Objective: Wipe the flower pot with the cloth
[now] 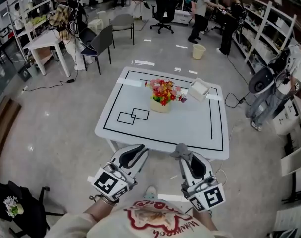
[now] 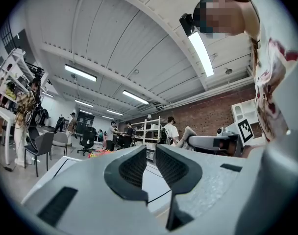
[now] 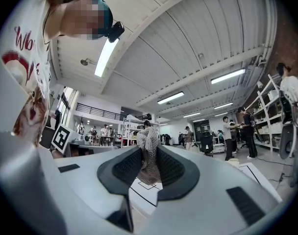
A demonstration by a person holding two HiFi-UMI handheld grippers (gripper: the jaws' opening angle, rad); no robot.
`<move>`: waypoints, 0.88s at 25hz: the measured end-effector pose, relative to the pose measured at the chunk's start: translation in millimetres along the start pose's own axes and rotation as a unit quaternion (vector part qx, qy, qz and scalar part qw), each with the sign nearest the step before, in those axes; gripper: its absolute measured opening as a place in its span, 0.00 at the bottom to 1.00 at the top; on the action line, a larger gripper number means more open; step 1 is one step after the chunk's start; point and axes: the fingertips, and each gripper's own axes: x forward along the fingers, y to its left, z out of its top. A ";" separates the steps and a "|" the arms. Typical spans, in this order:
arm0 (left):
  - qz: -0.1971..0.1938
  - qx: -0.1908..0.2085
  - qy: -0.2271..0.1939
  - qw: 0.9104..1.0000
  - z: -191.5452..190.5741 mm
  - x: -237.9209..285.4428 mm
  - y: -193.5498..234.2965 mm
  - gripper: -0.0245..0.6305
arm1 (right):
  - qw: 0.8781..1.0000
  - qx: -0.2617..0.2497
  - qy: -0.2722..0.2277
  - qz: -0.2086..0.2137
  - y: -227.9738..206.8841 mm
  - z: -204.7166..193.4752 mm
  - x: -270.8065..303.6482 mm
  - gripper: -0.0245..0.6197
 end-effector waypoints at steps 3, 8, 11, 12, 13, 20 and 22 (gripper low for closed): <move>0.004 0.001 -0.003 1.000 -3.0 28.7 14.9 0.13 | 1.000 0.002 0.003 0.005 -28.0 -6.2 17.6 0.17; 0.005 -0.001 0.002 1.000 -7.8 67.1 27.6 0.13 | 1.000 0.007 0.009 0.005 -65.8 -11.9 32.9 0.17; 0.008 -0.003 -0.002 1.000 -7.7 81.0 35.0 0.13 | 1.000 0.006 0.011 0.008 -78.8 -13.7 40.6 0.17; 0.009 -0.003 -0.003 1.000 -8.1 84.0 36.7 0.13 | 1.000 0.007 0.012 0.008 -82.1 -15.1 42.3 0.17; 0.010 -0.004 -0.004 1.000 -8.9 87.0 38.0 0.13 | 1.000 0.008 0.012 0.008 -85.8 -16.7 43.6 0.17; 0.019 -0.007 0.004 1.000 -15.5 102.0 43.0 0.13 | 1.000 0.019 0.016 0.011 -104.6 -23.8 47.6 0.17; 0.023 -0.008 0.003 1.000 -13.0 102.9 44.3 0.13 | 0.999 0.022 0.019 0.014 -106.0 -24.6 49.6 0.17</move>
